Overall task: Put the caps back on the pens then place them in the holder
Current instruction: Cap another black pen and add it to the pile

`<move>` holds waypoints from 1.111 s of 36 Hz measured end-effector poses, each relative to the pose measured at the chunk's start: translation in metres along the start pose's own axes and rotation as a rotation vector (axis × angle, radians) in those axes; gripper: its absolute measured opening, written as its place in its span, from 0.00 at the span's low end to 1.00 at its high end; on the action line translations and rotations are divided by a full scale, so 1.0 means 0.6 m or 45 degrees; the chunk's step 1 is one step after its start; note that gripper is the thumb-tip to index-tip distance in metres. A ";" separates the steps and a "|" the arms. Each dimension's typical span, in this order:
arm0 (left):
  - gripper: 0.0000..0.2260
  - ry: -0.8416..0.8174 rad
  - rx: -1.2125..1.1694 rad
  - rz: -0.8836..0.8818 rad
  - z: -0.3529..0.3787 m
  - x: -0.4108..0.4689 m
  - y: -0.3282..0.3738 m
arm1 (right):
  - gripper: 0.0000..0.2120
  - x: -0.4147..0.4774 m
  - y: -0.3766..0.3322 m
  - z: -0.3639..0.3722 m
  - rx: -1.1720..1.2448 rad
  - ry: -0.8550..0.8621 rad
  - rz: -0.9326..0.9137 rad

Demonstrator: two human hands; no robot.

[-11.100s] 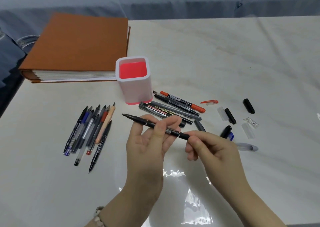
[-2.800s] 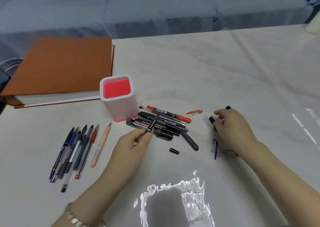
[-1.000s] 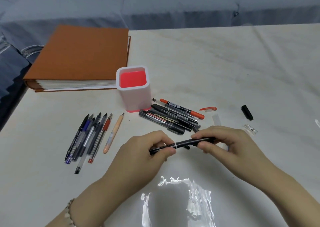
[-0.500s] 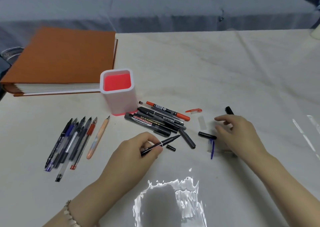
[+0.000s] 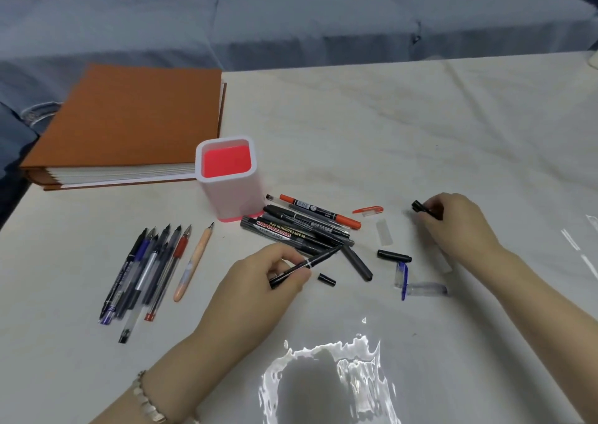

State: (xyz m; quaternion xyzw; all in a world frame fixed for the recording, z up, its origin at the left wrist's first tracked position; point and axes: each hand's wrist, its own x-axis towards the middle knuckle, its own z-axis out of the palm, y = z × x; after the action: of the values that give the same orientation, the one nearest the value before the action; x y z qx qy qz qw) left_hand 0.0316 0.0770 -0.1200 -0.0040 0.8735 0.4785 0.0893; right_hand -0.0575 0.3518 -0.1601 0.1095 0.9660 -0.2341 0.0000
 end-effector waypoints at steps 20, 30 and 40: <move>0.07 0.093 -0.180 -0.030 -0.025 -0.030 -0.018 | 0.09 -0.161 -0.139 -0.023 1.162 -0.384 -0.348; 0.07 0.096 -0.166 -0.016 -0.029 -0.036 -0.017 | 0.06 -0.162 -0.135 -0.009 1.180 -0.411 -0.381; 0.06 0.068 -0.148 0.006 -0.027 -0.037 -0.014 | 0.06 -0.159 -0.130 -0.004 1.064 -0.436 -0.414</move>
State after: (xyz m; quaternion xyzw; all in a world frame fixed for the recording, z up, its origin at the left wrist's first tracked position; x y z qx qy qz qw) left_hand 0.0520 0.0575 -0.1148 -0.0198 0.8463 0.5284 0.0643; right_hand 0.0191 0.2651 -0.1180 -0.0923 0.7799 -0.6140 0.0785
